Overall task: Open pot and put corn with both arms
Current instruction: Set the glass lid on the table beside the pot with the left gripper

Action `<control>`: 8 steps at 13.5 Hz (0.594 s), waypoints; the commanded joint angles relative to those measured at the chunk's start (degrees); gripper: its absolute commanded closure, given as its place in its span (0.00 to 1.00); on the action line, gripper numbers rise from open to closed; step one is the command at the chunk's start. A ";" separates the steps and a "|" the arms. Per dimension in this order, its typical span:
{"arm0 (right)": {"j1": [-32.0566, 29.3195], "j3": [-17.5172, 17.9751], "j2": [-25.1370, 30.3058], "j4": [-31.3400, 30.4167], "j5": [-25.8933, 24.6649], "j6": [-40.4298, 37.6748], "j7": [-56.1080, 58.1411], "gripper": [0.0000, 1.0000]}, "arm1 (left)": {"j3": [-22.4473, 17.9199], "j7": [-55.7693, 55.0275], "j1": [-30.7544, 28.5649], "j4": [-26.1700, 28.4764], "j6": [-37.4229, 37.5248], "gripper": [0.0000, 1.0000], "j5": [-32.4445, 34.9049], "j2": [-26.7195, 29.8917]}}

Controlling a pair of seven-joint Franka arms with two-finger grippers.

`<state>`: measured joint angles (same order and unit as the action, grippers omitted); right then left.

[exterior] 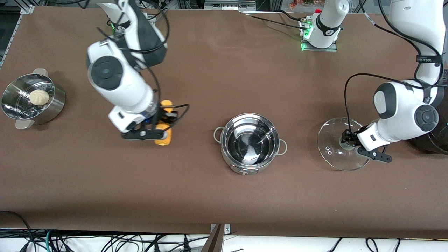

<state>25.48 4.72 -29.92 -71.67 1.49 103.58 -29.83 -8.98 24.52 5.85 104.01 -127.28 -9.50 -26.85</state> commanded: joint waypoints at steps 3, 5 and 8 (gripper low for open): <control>7.20 -1.11 -11.28 15.66 0.27 -0.67 -10.48 1.00 | -0.95 4.39 0.83 -0.73 -7.97 1.00 0.36 -5.13; 10.02 -1.20 -13.93 17.61 0.00 3.27 -15.76 1.00 | -0.95 4.39 1.18 -0.65 -9.82 1.00 0.36 -6.54; 12.57 -1.29 -15.96 17.70 -0.09 8.99 -17.28 1.00 | -1.04 4.04 1.45 -0.38 -9.92 1.00 0.53 -6.81</control>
<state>36.57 4.20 -43.52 -57.46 1.45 110.91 -45.75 -9.11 27.90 6.33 103.99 -137.09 -9.50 -33.67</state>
